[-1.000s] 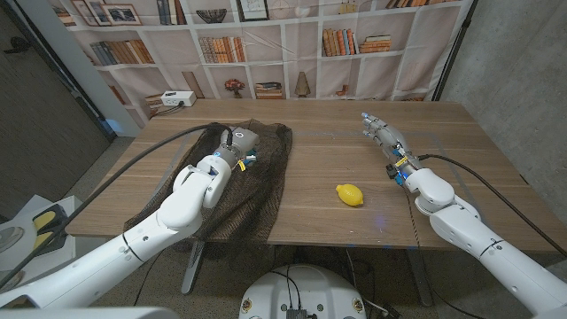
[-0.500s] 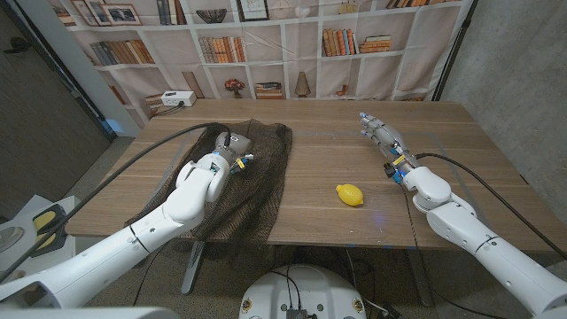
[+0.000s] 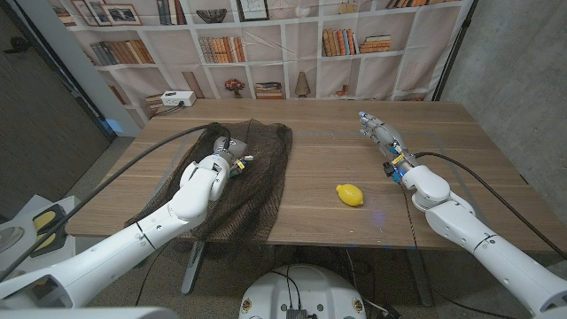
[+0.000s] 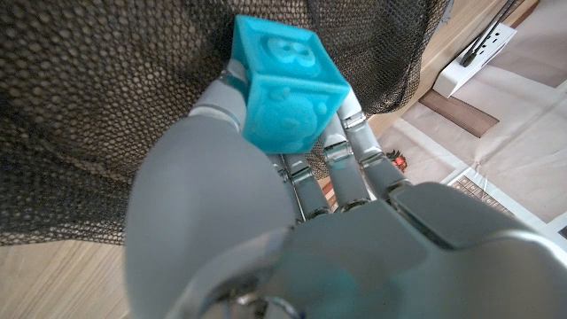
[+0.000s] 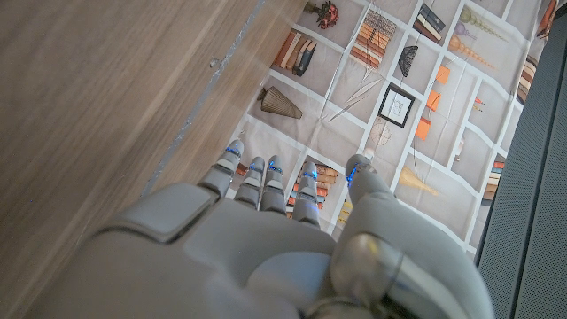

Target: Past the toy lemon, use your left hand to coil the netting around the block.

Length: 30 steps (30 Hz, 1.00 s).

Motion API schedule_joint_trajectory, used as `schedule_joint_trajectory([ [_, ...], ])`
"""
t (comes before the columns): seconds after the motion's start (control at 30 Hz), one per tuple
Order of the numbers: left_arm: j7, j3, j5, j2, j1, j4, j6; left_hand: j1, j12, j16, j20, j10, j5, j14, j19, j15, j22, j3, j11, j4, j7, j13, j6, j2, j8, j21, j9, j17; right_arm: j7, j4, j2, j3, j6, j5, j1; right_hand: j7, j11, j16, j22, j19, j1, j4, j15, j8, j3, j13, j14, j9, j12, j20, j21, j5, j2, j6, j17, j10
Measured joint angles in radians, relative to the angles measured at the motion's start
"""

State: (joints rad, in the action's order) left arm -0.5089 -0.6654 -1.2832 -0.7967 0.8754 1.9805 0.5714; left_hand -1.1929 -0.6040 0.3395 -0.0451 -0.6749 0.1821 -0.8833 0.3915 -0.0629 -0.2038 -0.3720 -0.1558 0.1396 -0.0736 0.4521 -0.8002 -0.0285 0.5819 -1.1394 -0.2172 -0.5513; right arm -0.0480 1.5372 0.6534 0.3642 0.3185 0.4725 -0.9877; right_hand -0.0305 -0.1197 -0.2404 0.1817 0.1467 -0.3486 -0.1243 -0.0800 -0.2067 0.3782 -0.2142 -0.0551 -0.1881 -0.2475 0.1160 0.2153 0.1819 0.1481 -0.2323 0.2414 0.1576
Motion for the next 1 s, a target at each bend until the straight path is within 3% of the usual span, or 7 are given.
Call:
schedule_joint_trajectory([
  [0.13, -0.031, 0.0, -0.023, 0.0, 0.0, 0.0, 0.004, 0.051, 0.102, -0.099, 0.02, 0.068, -0.002, 0.057, -0.055, -0.044, 0.025, 0.033, -0.011, -0.032, -0.063, -0.055, 0.148, 0.076, -0.099, 0.025, 0.018, 0.097, 0.0, 0.0, 0.0, 0.0, 0.0, 0.0, 0.0, 0.0, 0.0, 0.0, 0.0, 0.0, 0.0, 0.0, 0.0, 0.0, 0.0, 0.0, 0.0, 0.0, 0.0, 0.0, 0.0, 0.0, 0.0, 0.0, 0.0, 0.0],
  [0.23, -0.067, 0.0, -0.049, 0.0, 0.0, 0.0, 0.007, 0.087, 0.166, -0.136, 0.035, 0.123, -0.002, 0.122, -0.081, -0.026, 0.032, 0.054, -0.009, -0.055, -0.089, -0.086, 0.267, 0.119, -0.18, 0.057, 0.027, 0.151, -0.004, 0.0, 0.0, 0.0, -0.002, -0.001, 0.001, 0.0, 0.0, 0.0, 0.0, 0.0, 0.0, 0.0, 0.0, 0.0, 0.0, 0.0, 0.0, 0.0, 0.0, 0.0, 0.0, 0.0, 0.0, 0.0, 0.0, 0.0],
  [0.27, -0.081, -0.049, -0.057, 0.016, -0.046, -0.038, 0.007, 0.114, 0.183, -0.142, 0.039, 0.139, -0.002, 0.145, -0.092, -0.021, 0.032, 0.06, -0.008, -0.063, -0.094, -0.093, 0.302, 0.116, -0.205, 0.068, 0.027, 0.164, -0.004, 0.0, 0.0, 0.0, -0.002, -0.001, 0.001, 0.0, 0.0, 0.0, 0.0, 0.0, 0.0, 0.0, 0.0, 0.0, 0.0, 0.0, 0.0, 0.0, 0.0, 0.0, 0.0, 0.0, 0.0, 0.0, 0.0, 0.0],
  [0.53, -0.158, -0.075, -0.109, 0.026, -0.073, -0.06, 0.007, 0.292, 0.309, -0.159, 0.075, 0.338, 0.02, 0.382, -0.168, 0.011, 0.032, 0.127, 0.013, -0.099, -0.113, -0.132, 0.574, 0.033, -0.385, 0.164, 0.031, 0.233, -0.005, -0.002, 0.0, 0.002, -0.005, -0.001, 0.007, 0.0, 0.0, 0.0, 0.0, 0.0, 0.0, 0.0, 0.0, 0.0, 0.0, 0.0, 0.0, 0.0, 0.0, 0.0, 0.0, 0.0, 0.0, 0.0, 0.0, 0.0],
  [0.6, -0.178, -0.08, -0.127, 0.028, -0.079, -0.062, 0.007, 0.329, 0.332, -0.159, 0.083, 0.388, 0.027, 0.445, -0.19, 0.016, 0.032, 0.14, 0.021, -0.11, -0.11, -0.138, 0.639, 0.028, -0.403, 0.187, 0.031, 0.244, -0.005, -0.006, -0.002, 0.003, -0.005, -0.001, 0.01, 0.0, 0.0, 0.0, 0.0, 0.0, 0.0, 0.0, 0.0, 0.0, 0.0, 0.0, 0.0, 0.0, 0.0, 0.0, 0.0, 0.0, 0.0, 0.0, 0.0, 0.0],
  [0.77, -0.193, -0.082, -0.156, 0.032, -0.082, -0.06, 0.004, 0.429, 0.368, -0.159, 0.107, 0.479, 0.033, 0.554, -0.259, 0.02, 0.029, 0.157, 0.055, -0.145, -0.103, -0.148, 0.728, 0.044, -0.405, 0.24, 0.031, 0.259, -0.004, -0.015, -0.006, 0.006, -0.005, -0.001, 0.019, 0.0, 0.0, 0.0, 0.0, 0.0, 0.0, 0.0, 0.0, 0.0, 0.0, 0.0, 0.0, 0.0, 0.0, 0.0, 0.0, 0.0, 0.0, 0.0, 0.0, 0.0],
  [1.0, -0.141, -0.054, -0.191, 0.043, -0.058, -0.031, 0.037, 0.446, 0.369, -0.151, 0.127, 0.493, 0.026, 0.58, -0.29, 0.026, 0.029, 0.145, 0.059, -0.157, -0.103, -0.153, 0.734, 0.094, -0.397, 0.264, 0.031, 0.264, 0.001, -0.03, -0.013, 0.009, -0.005, -0.001, 0.03, 0.0, 0.0, 0.0, 0.0, 0.0, 0.0, 0.0, 0.0, 0.004, 0.0, 0.0, 0.0, 0.0, 0.0, 0.0, 0.0, 0.0, 0.0, 0.0, 0.0, 0.0],
])
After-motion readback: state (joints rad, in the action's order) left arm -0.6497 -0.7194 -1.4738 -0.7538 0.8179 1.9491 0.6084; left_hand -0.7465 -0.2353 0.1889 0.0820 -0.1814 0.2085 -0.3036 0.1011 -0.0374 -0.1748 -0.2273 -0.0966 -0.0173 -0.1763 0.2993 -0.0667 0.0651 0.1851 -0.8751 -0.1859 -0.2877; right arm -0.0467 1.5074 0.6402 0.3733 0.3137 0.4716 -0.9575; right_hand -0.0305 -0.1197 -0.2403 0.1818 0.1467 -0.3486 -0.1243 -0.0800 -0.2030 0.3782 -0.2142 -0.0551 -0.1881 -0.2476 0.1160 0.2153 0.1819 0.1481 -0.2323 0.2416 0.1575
